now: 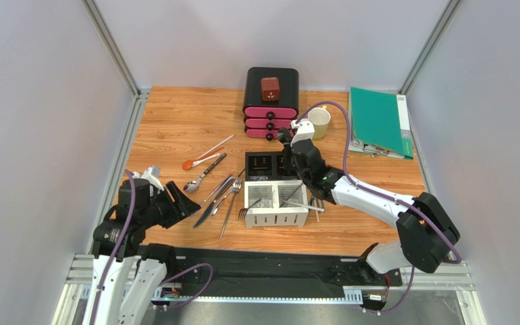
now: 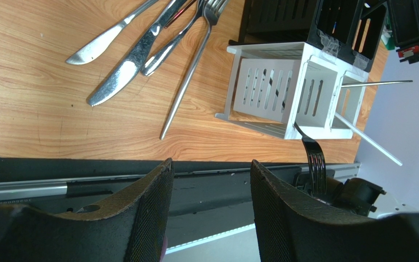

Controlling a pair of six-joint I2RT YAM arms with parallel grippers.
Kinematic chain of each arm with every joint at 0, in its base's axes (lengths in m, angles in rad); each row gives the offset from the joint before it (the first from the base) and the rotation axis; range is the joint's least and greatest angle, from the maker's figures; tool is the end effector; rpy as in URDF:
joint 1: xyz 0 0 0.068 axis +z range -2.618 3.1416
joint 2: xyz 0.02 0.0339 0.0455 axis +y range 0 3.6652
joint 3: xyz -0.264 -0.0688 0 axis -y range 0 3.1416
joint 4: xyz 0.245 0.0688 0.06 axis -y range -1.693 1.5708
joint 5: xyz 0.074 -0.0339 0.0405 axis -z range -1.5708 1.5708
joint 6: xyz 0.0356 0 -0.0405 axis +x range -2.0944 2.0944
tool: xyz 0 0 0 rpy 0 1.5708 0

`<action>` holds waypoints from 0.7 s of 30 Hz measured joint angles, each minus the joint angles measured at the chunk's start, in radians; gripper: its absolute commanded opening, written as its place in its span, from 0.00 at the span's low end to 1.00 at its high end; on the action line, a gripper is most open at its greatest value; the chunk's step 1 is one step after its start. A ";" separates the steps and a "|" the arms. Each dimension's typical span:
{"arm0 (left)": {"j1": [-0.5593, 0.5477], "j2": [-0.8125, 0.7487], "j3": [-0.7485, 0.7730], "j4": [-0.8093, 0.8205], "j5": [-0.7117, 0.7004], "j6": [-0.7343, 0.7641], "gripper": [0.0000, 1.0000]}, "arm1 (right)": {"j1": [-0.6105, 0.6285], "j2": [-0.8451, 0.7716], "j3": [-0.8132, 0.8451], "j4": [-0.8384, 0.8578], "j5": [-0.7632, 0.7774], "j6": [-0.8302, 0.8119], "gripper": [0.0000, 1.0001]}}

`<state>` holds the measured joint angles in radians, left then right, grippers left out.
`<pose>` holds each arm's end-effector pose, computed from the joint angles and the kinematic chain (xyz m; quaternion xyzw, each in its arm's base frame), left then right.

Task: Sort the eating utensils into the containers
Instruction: Place the spoon in the storage box.

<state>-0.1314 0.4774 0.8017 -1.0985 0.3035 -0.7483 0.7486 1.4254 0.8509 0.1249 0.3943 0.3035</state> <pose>0.0738 -0.0205 0.2943 -0.2207 0.8859 -0.2893 0.2876 0.2410 0.2052 0.2455 -0.0817 0.8330 0.1183 0.5342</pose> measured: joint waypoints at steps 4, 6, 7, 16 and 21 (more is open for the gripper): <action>0.000 -0.004 0.000 -0.002 0.000 0.000 0.60 | 0.011 -0.006 -0.003 -0.056 -0.004 0.020 0.30; 0.000 -0.008 0.000 -0.002 0.000 -0.001 0.60 | 0.017 -0.011 -0.013 -0.083 -0.005 0.027 0.38; 0.000 -0.010 -0.001 -0.002 0.001 -0.001 0.60 | 0.021 -0.016 -0.019 -0.099 -0.003 0.030 0.39; 0.000 -0.013 -0.023 0.019 0.010 -0.004 0.60 | 0.028 -0.119 -0.037 -0.203 0.030 0.048 0.44; 0.000 -0.013 -0.049 0.040 0.023 -0.008 0.60 | 0.028 -0.149 -0.037 -0.232 0.045 0.049 0.52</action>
<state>-0.1314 0.4641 0.7525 -1.0584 0.3267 -0.7567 0.7765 1.2762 0.8139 -0.1074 0.4389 0.3523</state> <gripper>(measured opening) 0.600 0.497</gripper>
